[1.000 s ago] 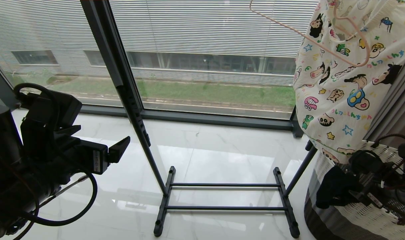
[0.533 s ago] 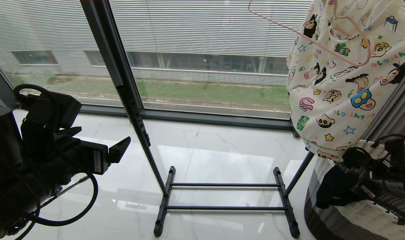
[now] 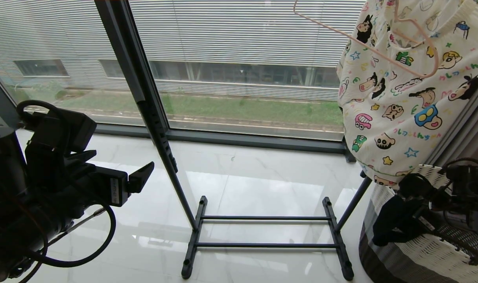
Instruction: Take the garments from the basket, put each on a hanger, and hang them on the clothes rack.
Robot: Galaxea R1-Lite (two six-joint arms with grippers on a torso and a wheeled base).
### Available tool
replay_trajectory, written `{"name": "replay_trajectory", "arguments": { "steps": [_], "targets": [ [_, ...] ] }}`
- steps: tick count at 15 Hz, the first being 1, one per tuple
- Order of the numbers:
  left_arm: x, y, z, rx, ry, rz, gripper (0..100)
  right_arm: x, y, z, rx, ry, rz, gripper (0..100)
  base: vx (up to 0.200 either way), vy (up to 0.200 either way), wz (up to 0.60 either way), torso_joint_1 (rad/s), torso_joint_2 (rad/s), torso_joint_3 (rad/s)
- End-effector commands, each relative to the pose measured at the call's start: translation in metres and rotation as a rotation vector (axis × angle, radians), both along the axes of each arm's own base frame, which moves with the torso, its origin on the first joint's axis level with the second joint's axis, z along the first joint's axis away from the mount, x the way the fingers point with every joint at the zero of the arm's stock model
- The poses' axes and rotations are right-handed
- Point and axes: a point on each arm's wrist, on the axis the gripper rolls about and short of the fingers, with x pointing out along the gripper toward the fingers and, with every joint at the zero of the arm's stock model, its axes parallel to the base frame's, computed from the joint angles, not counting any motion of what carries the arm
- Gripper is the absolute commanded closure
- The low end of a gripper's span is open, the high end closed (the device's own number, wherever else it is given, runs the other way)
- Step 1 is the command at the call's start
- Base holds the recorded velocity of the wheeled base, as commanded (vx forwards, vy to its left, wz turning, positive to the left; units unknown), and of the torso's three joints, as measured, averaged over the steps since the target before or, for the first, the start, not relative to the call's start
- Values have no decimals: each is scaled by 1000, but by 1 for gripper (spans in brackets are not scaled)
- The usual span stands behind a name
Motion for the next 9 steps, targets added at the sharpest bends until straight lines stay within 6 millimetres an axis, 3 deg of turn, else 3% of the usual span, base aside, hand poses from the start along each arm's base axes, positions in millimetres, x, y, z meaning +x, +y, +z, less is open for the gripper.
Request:
{"name": "replay_trajectory", "arguments": {
  "steps": [1,3,5,9],
  "targets": [
    [-1,-1,0,-1,-2,-7,0,-8,14,13,26,-39,27,100,0,0,0,0,0,0],
    [-4,-8,2,-5,-6,-47,0,-23,41,31,116,-64,68,100,0,0,0,0,0,0],
    [-11,-25,4,-41,-28,-142,0,-52,77,63,209,-55,162,100,0,0,0,0,0,0],
    [-32,-60,3,-125,3,-434,0,-98,111,127,278,-77,325,100,0,0,0,0,0,0]
  ]
}}
